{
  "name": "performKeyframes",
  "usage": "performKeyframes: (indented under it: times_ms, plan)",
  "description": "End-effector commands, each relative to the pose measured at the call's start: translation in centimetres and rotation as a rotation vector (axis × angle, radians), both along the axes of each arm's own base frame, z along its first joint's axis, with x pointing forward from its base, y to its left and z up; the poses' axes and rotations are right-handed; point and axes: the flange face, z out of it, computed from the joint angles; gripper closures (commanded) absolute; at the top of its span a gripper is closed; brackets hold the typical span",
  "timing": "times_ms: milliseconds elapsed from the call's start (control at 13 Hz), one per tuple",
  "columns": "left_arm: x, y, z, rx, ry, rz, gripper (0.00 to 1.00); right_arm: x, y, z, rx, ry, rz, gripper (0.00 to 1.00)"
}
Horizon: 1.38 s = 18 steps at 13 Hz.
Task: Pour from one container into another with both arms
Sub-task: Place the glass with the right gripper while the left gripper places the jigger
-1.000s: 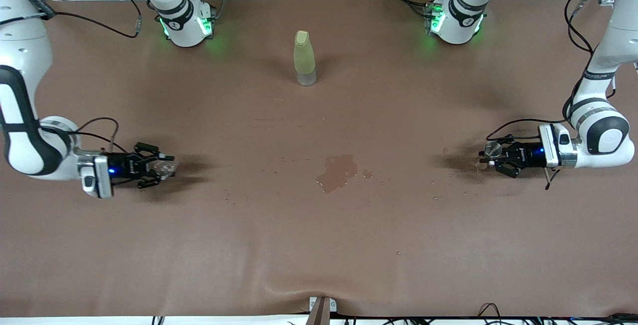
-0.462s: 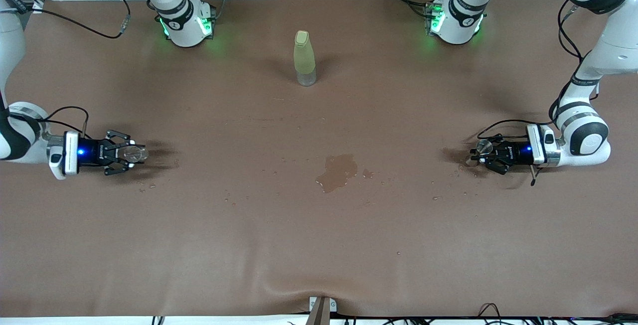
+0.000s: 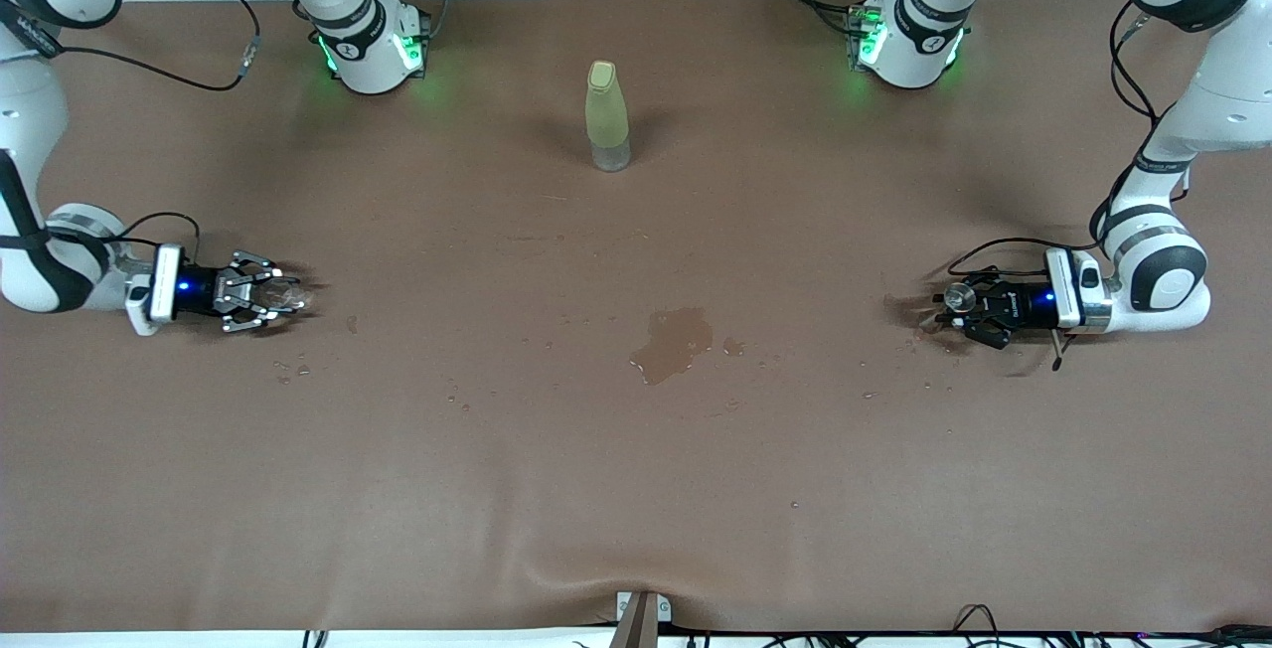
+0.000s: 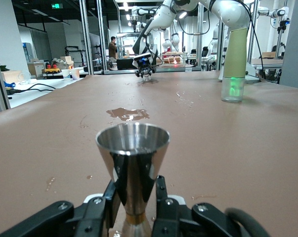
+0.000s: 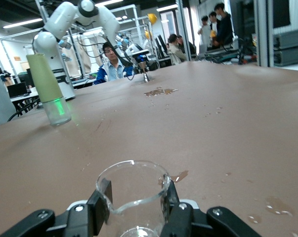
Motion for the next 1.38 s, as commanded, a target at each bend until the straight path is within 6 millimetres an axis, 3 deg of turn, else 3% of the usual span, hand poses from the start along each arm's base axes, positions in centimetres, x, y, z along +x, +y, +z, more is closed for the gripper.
performKeyframes:
  times_ms: [0,154,385,538,692,846,1154,1308]
  plan:
    - [-0.1,0.2,-0.2,-0.013,-0.019,-0.016,0.60,1.7,0.3,0.1,0.036,-0.077,0.035,0.76]
    - [0.0,0.5,0.1,-0.011,-0.026,-0.015,0.52,2.0,0.5,0.6,0.055,-0.090,0.053,0.66]
    - [-0.2,2.6,0.7,0.019,-0.057,-0.037,0.45,1.9,0.4,0.6,0.054,-0.074,0.049,0.17]
    - [-0.1,4.5,1.3,0.044,-0.072,-0.051,0.42,1.7,0.4,0.8,0.078,-0.065,0.055,0.00]
    - [0.3,5.6,2.1,0.057,-0.085,-0.069,0.41,2.0,0.0,1.5,0.074,-0.071,0.055,0.00]
    - [1.5,7.3,4.2,0.102,-0.118,-0.078,0.40,3.1,-0.6,3.7,0.079,-0.028,0.073,0.00]
    - [5.7,9.8,11.4,0.206,-0.045,-0.086,0.40,7.0,-3.5,13.8,-0.004,0.150,0.123,0.00]
    - [7.1,9.1,15.9,0.242,-0.014,-0.070,0.40,9.6,-4.4,18.5,-0.066,0.272,0.104,0.00]
